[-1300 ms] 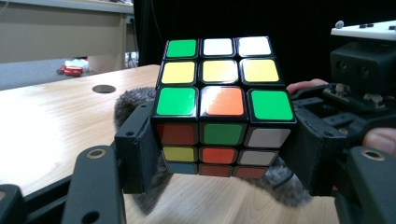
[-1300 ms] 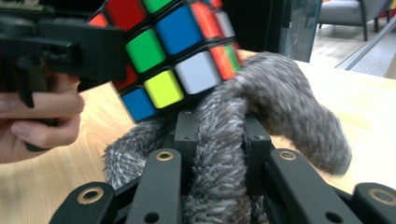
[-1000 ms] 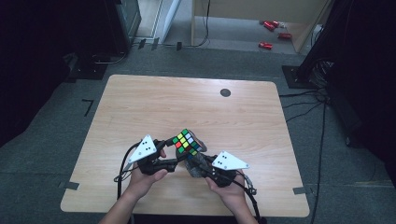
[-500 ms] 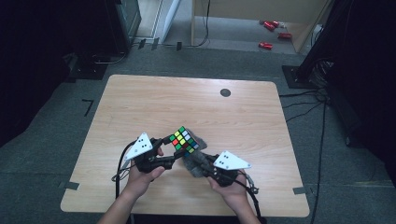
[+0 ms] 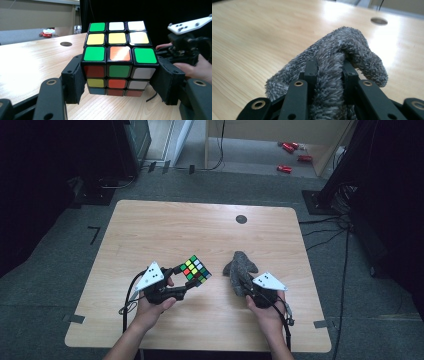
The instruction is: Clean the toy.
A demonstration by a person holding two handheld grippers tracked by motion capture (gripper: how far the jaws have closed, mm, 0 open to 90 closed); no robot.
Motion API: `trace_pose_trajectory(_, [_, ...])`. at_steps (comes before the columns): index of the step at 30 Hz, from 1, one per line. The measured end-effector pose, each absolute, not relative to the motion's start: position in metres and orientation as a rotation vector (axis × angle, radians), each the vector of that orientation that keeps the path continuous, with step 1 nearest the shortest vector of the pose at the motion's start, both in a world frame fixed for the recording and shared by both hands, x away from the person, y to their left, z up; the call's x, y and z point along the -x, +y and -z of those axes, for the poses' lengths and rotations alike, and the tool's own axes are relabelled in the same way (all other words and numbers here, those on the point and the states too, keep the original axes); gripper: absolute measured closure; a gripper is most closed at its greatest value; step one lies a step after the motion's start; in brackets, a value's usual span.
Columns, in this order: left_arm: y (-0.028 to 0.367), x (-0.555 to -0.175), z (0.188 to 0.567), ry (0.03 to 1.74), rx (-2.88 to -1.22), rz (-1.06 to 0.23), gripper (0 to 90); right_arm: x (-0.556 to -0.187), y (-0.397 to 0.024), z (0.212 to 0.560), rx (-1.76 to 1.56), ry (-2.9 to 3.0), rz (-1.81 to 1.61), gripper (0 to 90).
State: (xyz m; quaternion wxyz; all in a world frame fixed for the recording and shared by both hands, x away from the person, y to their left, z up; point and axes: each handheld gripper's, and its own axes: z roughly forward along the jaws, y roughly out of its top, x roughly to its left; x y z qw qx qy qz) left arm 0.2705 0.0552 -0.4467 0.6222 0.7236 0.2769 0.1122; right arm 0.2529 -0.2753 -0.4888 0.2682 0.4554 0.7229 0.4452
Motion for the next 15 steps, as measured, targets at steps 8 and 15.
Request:
trace_pose_trajectory(8, [0.057,-0.272,0.446,0.648,-1.658,-0.259,35.3,-0.259,-0.275,0.504,-1.291,2.002,-1.13,52.9])
trace_pose_trajectory(15, [0.057,-0.273,0.447,0.665,-1.661,-0.258,35.3,-0.253,-0.272,0.497,-1.259,1.964,-1.117,21.4])
